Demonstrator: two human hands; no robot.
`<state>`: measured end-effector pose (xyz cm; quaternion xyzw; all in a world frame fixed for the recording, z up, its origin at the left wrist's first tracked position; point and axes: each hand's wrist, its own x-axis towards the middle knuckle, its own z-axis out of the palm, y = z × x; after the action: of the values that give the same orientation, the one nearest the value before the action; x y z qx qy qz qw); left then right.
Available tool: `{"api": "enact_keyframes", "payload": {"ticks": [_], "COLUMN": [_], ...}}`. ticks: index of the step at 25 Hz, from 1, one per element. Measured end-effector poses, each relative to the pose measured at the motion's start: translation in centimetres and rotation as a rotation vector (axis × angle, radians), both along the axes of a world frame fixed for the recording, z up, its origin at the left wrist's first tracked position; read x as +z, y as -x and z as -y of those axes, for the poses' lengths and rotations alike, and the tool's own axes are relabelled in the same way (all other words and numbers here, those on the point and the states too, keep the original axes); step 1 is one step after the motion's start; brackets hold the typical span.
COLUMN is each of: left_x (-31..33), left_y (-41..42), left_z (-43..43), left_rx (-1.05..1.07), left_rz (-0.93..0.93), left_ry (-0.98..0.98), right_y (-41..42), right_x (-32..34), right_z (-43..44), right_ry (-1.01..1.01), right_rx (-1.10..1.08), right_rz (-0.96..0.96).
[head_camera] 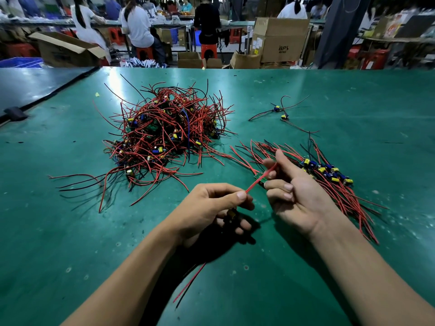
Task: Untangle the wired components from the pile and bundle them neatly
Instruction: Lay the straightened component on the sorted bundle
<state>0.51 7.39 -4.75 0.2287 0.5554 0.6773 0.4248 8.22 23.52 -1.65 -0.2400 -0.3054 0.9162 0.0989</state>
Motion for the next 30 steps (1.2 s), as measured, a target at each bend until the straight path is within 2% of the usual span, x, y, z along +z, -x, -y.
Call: {"api": "enact_keyframes", "payload": {"ticks": [4,7,13,15,19,21,23,26,29,30], "left_x": [0.3,0.8,1.0,1.0,1.1,1.0,0.9,0.6,0.2,0.1], "left_y": [0.6,1.1,1.4,1.4,1.3,1.3,1.3,1.3,1.7,1.7], "left_z": [-0.4,-0.4,-0.2,-0.4,-0.6,-0.6,-0.7,-0.8,-0.6,-0.5], "left_rx": [0.134,0.167,0.197,0.235,0.272,0.277,0.280,0.284,0.272,0.263], "left_rz": [0.144,0.258,0.335,0.354,0.381,0.366,0.353,0.307,0.258,0.246], "left_ry": [-0.043,-0.094,-0.153,-0.164,-0.174,-0.164,-0.159,-0.122,-0.086,-0.079], "right_y": [0.3,0.3,0.3,0.0,-0.2,-0.1,0.0,-0.3,-1.0,-1.2], "right_x": [-0.4,-0.8,-1.4,-2.0,-3.8,-4.1,-3.8,-3.0,-2.4,-2.4], "right_z": [0.4,0.6,1.0,1.7,3.6,4.0,3.5,1.5,-1.2,-1.8], "right_ry": [-0.172,-0.224,-0.380,-0.617,-1.466,-1.667,-1.706,-1.749,-1.880,-1.902], "right_rx": [-0.035,-0.046,-0.034,-0.021,-0.070,-0.107,-0.174,-0.287,-0.174,-0.120], "right_rz": [0.010,0.034,0.010,-0.026,0.043,0.040,0.044,0.226,0.619,0.682]}}
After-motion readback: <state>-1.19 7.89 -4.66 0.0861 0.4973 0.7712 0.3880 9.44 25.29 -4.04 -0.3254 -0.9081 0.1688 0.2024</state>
